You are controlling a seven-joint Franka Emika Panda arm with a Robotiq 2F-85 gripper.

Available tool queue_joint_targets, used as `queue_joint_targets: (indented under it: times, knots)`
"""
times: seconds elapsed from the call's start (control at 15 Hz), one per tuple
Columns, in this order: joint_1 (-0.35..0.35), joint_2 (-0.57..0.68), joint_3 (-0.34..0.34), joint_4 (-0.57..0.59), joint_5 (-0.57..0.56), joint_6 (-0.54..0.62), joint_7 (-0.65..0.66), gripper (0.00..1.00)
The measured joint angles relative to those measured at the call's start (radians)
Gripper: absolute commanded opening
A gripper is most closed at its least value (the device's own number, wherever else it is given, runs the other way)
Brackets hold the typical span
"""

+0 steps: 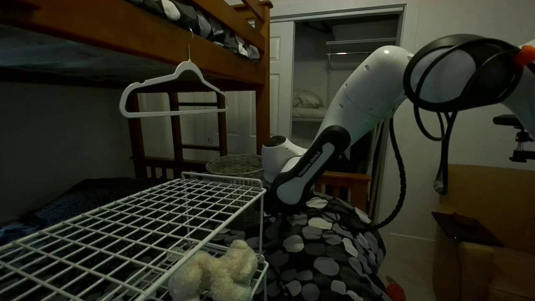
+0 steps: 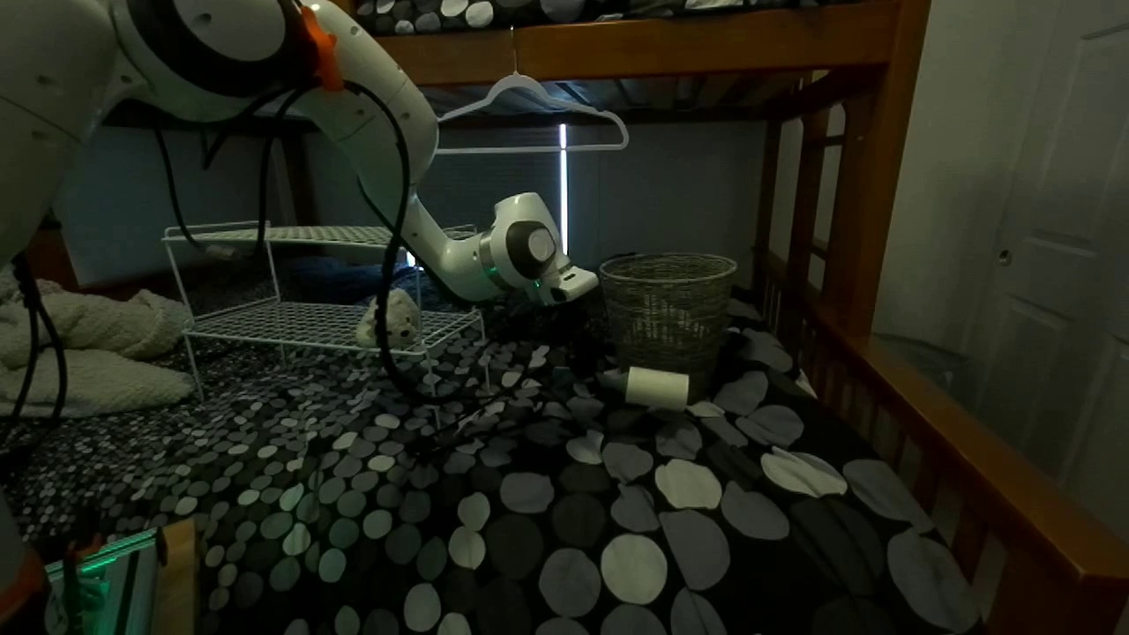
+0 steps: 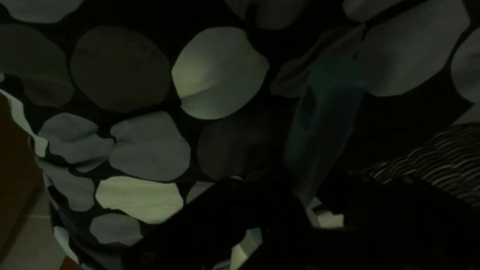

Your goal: Use the comb brush to brush the blanket

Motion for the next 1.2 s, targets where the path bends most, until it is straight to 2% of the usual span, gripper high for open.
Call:
queue_joint_targets:
  times: [0.2,0.53,0.93,1.2]
  knots:
    - [-0.01,-0.005,-0.013,-0.054,-0.06,0.124,-0.064,0.05]
    - [-0.002,0.075,-0.108,-0.059,-0.161,0.263,-0.097,0.05]
    - [-0.001,0.191,-0.137,-0.011,-0.141,0.324,-0.201,0.05]
    - [-0.006,0.203,-0.136,-0.02,-0.042,0.325,-0.268,0.05]
